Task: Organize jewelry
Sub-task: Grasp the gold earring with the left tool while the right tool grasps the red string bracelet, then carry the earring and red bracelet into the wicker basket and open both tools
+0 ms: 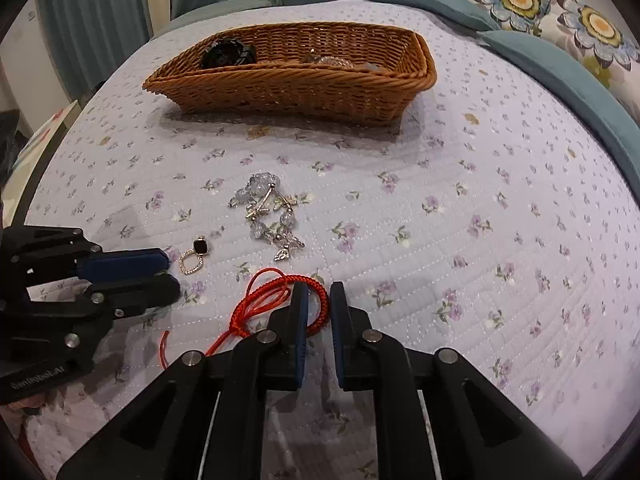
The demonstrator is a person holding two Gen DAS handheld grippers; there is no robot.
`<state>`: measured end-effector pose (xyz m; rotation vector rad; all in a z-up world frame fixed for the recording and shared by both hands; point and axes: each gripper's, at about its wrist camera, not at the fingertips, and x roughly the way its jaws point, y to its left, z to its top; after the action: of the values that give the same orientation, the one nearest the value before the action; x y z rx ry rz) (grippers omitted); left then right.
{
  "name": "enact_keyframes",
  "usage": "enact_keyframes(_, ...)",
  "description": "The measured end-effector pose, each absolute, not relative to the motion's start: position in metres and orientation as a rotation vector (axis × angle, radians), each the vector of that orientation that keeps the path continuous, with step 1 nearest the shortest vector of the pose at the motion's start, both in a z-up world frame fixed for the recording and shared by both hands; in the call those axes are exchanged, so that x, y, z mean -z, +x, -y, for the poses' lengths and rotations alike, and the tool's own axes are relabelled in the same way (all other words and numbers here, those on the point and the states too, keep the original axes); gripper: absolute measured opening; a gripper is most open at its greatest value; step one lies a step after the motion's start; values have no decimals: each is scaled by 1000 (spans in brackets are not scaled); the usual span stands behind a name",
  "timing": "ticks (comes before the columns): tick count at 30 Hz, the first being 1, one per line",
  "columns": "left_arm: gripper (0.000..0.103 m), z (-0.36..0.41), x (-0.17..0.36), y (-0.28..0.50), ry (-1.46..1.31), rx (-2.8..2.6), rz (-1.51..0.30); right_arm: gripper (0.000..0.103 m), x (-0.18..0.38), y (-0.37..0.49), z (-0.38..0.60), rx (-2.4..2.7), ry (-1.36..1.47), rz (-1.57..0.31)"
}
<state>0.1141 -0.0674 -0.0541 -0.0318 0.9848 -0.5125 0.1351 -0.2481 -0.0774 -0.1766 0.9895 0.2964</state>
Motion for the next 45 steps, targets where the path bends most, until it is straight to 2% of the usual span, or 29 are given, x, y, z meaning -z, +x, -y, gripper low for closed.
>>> enact_keyframes(3,17,59,52,114,-53,502,-983,6,77,134,245,-312,-189,-973)
enact_keyframes(5,17,53,50,114,-79,501,-976,6,74,132,245,-327,-176,-961)
enact_keyframes(11,17,32,38,115,-154,494,-912,6,56,125,247,-364,-129,-894)
enact_keyframes(24,17,-31,16,120,-540,607,-797,6,17,120,242,-383,-82,-789)
enact_keyframes(33,17,-40,-22,147,-472,517,-748,6,-26,152,227,-341,-81,-706)
enact_keyframes(39,17,-43,-55,198,-339,406,-696,6,-60,197,217,-289,-75,-648)
enact_keyframes(45,17,-42,-52,245,-225,281,-676,6,-74,269,217,-248,-4,-645)
